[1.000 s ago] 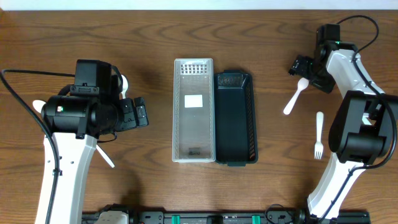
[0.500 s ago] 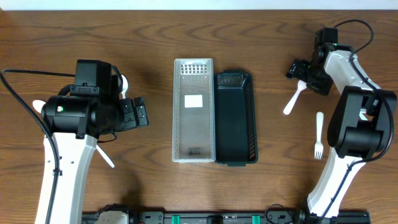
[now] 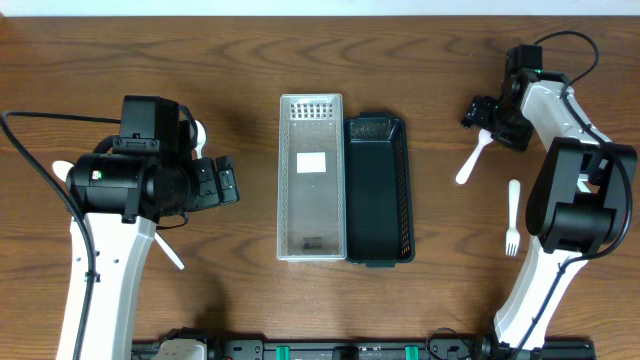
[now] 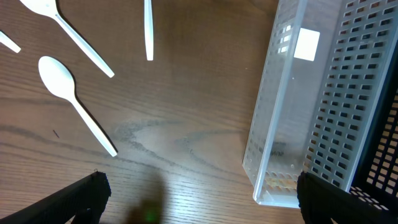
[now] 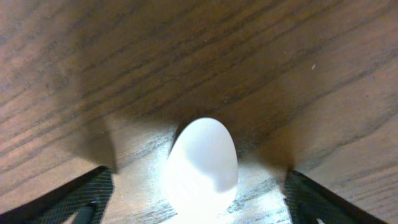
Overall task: Pack container
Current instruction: 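Lower the right gripper and grasp the white spoon by its bowl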
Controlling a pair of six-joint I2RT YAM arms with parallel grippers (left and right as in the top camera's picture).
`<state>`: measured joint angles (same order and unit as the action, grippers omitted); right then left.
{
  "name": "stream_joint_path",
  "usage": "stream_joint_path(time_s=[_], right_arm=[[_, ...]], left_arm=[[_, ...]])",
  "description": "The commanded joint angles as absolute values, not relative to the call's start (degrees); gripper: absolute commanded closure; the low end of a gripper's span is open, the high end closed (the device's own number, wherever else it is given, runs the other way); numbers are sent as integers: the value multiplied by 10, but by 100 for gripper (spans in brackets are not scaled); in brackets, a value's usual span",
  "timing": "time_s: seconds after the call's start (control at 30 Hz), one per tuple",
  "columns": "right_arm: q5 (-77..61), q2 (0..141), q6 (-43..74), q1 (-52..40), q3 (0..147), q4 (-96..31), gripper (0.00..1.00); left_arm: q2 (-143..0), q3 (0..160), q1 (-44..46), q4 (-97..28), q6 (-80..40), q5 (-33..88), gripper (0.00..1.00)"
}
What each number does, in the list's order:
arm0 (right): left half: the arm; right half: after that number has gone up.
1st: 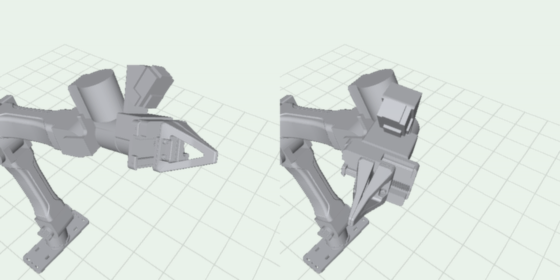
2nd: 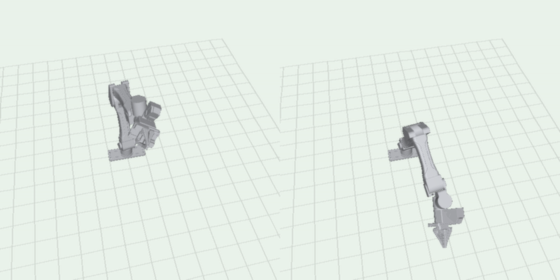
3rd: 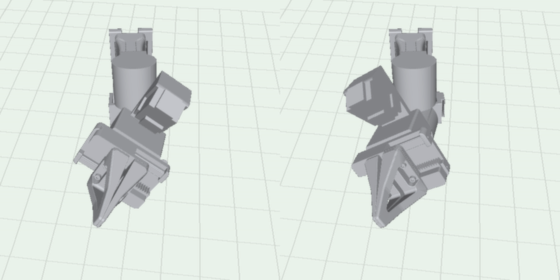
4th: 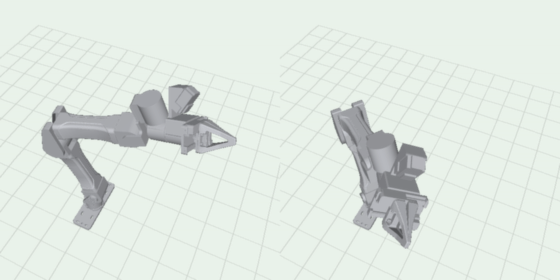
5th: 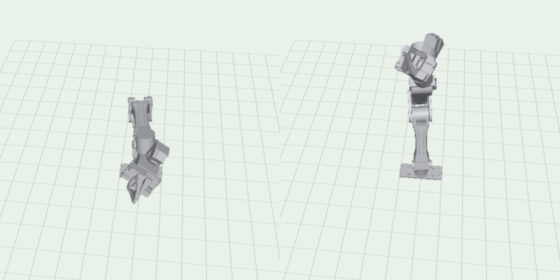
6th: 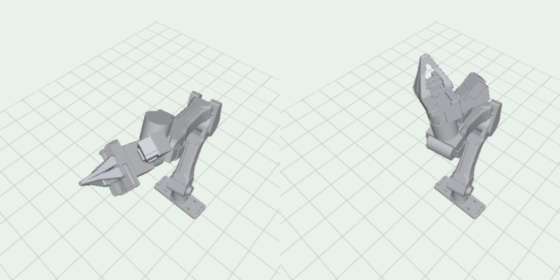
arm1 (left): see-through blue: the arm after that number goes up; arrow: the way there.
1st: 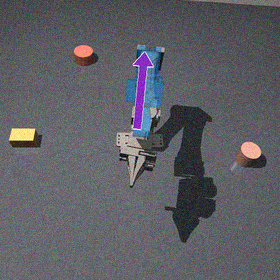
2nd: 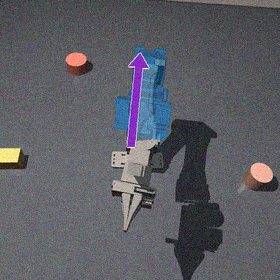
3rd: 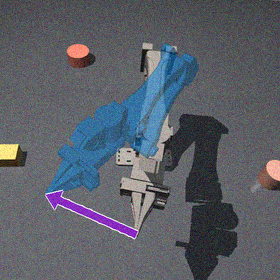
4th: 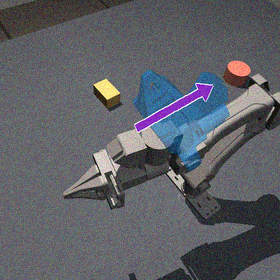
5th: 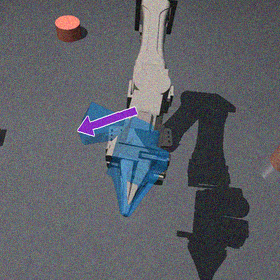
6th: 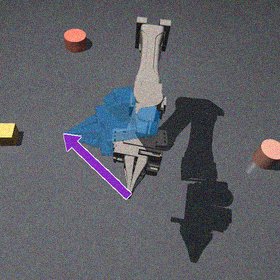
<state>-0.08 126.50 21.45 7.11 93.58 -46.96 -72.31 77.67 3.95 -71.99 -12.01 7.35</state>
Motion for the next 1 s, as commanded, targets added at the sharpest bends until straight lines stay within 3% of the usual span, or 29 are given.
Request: stream_joint_path(time_s=[0.0,0.33,0.5,0.97], right_arm=[[-3,1277,211,72,946,-474,17],[-3,1277,211,71,946,-481,34],[-3,1277,209,71,946,-484,50],[-3,1277,209,71,946,-486,66]], left_arm=[[-718,786,38,-722,-123,75,2],[-718,786,38,-721,-123,75,2],[-718,786,38,-721,-123,75,2],[-718,786,38,-722,-123,75,2]])
